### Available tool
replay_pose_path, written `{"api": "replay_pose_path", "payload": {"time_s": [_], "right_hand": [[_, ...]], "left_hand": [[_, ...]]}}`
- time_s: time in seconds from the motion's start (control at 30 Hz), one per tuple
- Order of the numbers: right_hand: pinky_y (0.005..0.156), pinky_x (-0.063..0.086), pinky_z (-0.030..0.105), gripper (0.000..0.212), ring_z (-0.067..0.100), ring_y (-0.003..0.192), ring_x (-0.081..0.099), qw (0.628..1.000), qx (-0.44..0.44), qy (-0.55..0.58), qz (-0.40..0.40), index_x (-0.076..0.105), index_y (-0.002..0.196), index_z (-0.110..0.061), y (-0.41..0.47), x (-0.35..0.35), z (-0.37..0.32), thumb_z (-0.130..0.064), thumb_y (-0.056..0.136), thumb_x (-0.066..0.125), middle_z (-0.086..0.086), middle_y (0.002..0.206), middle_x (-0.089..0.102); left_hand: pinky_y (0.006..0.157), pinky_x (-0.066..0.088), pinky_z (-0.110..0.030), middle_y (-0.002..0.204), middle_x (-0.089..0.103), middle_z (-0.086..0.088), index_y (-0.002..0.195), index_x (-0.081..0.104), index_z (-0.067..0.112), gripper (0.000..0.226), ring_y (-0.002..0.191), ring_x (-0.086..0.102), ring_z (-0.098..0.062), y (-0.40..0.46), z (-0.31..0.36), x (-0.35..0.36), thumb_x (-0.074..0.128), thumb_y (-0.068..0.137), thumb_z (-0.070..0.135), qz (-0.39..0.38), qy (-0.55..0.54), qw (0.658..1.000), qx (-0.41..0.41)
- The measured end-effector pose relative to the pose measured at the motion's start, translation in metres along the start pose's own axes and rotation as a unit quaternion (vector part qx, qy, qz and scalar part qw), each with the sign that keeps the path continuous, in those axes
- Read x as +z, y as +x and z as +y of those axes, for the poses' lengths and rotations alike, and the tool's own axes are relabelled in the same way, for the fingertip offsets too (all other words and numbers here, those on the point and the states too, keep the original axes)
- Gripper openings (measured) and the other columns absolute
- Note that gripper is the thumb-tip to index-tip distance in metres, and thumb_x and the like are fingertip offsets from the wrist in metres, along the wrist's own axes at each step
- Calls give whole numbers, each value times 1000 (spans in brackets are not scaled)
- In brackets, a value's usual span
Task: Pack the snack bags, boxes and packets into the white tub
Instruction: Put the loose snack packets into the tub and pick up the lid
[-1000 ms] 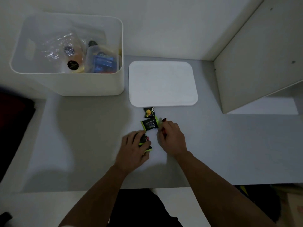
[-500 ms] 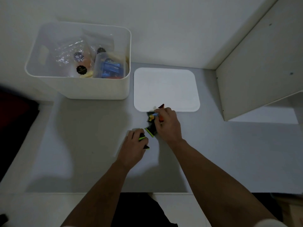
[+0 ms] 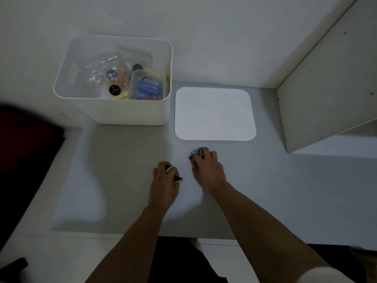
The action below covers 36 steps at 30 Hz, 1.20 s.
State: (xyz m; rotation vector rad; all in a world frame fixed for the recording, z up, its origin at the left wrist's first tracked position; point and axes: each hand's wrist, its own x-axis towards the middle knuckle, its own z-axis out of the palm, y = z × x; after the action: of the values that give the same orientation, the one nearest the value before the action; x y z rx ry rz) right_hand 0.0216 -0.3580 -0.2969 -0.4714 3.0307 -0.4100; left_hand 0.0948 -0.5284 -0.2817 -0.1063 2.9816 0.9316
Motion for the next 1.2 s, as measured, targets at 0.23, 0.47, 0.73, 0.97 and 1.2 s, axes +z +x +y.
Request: {"api": "replay_pose_path", "payload": {"time_s": [0.23,0.47,0.73,0.97,1.2], "right_hand": [[70,46,32,11,31,99,55,980,112,131,-95,69,87,-23,-12,-39,-3,-18,92,61,4,112,55],[73,48,24,37,13,89,65,930,212,300,-6,54,59,-29,18,-117,-11,0,81,63,-1,81,66],[74,50,25,27,17,78,65,895,169,396,118,55,61,-26,123,-228,-67,-10,80,64,-4,73,66],[71,48,19,26,9,66,60,912,67,401,47,62,58,-25,214,-256,-165,-6,72,73,-7,68,67],[81,52,29,9,18,81,64,921,65,375,-86,72,80,-16,261,-192,-224,-7,80,73,1,82,68]], "left_hand": [[76,52,-40,117,46,-7,86,61,15,21,94,48,-27,-21,16,-25,69,74,0,-22,-10,999,-25],[74,47,-40,93,50,-11,77,59,11,27,84,53,-33,30,51,-108,72,62,-7,42,-12,999,25],[78,51,-43,98,54,-20,81,67,10,18,80,59,-40,124,59,-219,61,65,3,85,1,996,21],[84,58,-43,99,64,-19,89,76,17,30,84,68,-38,189,11,-299,63,63,24,66,-22,988,-135],[85,57,-39,100,75,-13,93,75,10,36,95,69,-31,235,-40,-312,72,62,29,-20,-10,983,-183]]}}
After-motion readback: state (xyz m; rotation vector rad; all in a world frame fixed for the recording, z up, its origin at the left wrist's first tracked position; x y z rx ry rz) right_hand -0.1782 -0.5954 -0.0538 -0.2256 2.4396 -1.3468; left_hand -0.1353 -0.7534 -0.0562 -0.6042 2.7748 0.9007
